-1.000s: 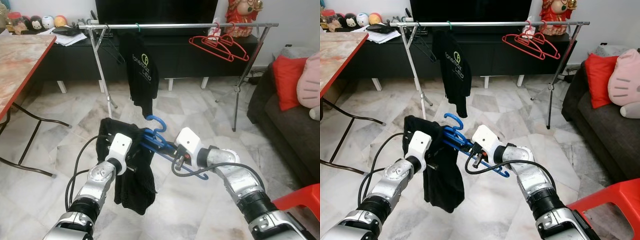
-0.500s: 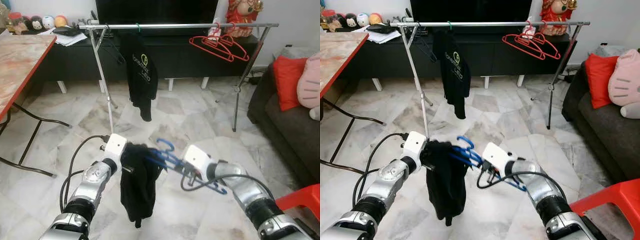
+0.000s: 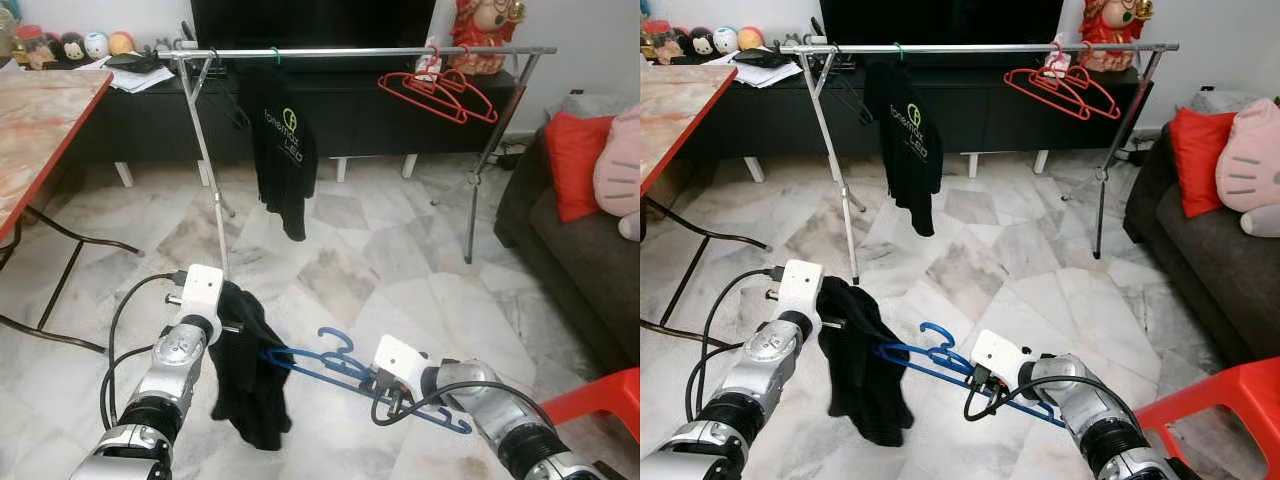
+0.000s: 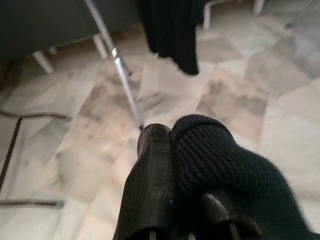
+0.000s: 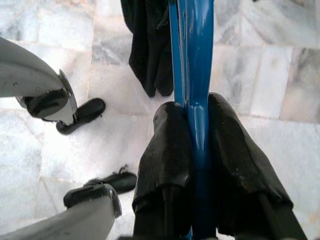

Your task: Hang hanger

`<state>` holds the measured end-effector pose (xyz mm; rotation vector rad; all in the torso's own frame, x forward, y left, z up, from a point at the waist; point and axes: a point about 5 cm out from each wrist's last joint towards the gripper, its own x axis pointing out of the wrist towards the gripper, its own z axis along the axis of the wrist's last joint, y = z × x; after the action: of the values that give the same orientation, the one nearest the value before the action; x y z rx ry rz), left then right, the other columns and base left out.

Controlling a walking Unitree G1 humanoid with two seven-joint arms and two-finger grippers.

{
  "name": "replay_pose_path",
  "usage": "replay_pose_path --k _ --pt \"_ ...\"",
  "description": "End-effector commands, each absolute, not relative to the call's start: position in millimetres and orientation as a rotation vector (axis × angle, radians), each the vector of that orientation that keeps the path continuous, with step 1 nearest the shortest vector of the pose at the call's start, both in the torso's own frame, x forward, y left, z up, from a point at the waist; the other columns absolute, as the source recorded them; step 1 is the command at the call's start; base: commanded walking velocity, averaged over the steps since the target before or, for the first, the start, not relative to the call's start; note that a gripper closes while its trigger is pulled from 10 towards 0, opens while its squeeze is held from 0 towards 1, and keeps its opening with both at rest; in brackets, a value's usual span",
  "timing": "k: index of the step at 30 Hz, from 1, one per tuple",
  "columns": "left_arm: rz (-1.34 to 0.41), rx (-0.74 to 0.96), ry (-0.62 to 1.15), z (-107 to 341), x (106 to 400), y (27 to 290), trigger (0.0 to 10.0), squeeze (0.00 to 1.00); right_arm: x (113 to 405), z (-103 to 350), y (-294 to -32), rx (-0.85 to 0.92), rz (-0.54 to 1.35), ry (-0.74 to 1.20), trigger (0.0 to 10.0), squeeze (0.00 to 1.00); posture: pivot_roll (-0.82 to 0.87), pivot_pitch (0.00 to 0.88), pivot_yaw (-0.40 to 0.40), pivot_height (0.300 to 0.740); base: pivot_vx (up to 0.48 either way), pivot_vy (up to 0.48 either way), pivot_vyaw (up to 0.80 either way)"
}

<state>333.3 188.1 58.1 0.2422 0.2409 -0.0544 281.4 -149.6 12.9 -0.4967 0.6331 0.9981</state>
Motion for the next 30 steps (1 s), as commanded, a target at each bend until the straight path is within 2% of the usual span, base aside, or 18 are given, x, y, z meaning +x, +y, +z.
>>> replay_pose_path --k 1,2,3,5,7,8,14,17,23,24,25,27,28,30 --pt "0.002 0.299 0.298 47 327 197 8.7 0.0 283 17 -150 -0.435 0.966 0.596 0.0 0.0 -0.05 0.0 -0.06 0.74 0.0 0.0 0.0" --pt "0.002 0.299 0.298 47 327 197 8.7 0.0 283 17 -150 -0.435 0.966 0.596 0.0 0.0 -0.05 0.0 -0.06 0.74 0.0 0.0 0.0" --pt "0.029 0.321 0.33 40 321 203 10.0 0.0 284 18 -150 -0.397 0.948 0.581 0.0 0.0 -0.05 0.0 -0.06 0.74 0.0 0.0 0.0" --pt "0.05 0.302 0.35 34 316 208 10.0 0.0 284 19 -150 -0.354 0.915 0.569 0.0 0.0 -0.05 0.0 -0.06 0.74 0.0 0.0 0.0" --pt "0.089 0.268 0.368 28 310 214 10.0 0.0 284 19 -152 -0.286 0.862 0.558 9.6 0.0 -0.05 0.0 -0.061 0.74 0.0 0.0 0.0" --pt "0.101 0.255 0.369 27 308 216 10.0 0.0 284 18 -153 -0.25 0.846 0.556 10.0 0.0 -0.05 0.0 -0.061 0.74 0.0 0.0 0.0" --pt "0.145 0.21 0.335 27 305 219 10.0 0.0 275 15 -155 -0.124 0.792 0.535 10.0 0.0 -0.05 0.0 -0.059 0.74 0.0 0.0 0.0" --pt "0.147 0.174 0.279 33 305 217 10.0 0.0 269 10 -156 -0.15 0.755 0.522 10.0 0.0 -0.06 0.0 -0.055 0.74 0.0 0.0 0.0" --pt "0.101 0.095 0.071 54 297 199 10.0 0.0 274 13 -159 -0.097 0.4 0.358 10.0 0.0 -0.05 0.0 -0.065 0.74 0.0 0.0 0.0" --pt "0.101 0.095 0.071 54 297 199 10.0 0.0 274 13 -159 -0.097 0.4 0.358 10.0 0.0 -0.05 0.0 -0.065 0.74 0.0 0.0 0.0" --pt "0.108 0.062 0.042 55 291 195 10.0 0.0 271 13 -160 -0.055 0.299 0.319 10.0 0.0 -0.04 0.0 -0.063 0.74 0.0 0.0 0.0" --pt "0.116 0.039 0.033 55 288 195 10.0 0.0 269 12 -161 -0.031 0.249 0.304 10.0 0.0 -0.05 0.0 -0.061 0.74 0.0 0.0 0.0" --pt "0.113 0.033 0.017 56 282 194 10.0 0.0 268 12 -163 0.033 0.155 0.29 10.0 0.0 -0.05 0.0 -0.056 0.74 0.0 0.0 0.0" --pt "0.119 0.027 -0.013 60 276 195 10.0 0.0 265 16 -162 0.025 0.123 0.244 10.0 0.0 -0.05 0.0 -0.054 0.74 0.0 0.0 0.0"
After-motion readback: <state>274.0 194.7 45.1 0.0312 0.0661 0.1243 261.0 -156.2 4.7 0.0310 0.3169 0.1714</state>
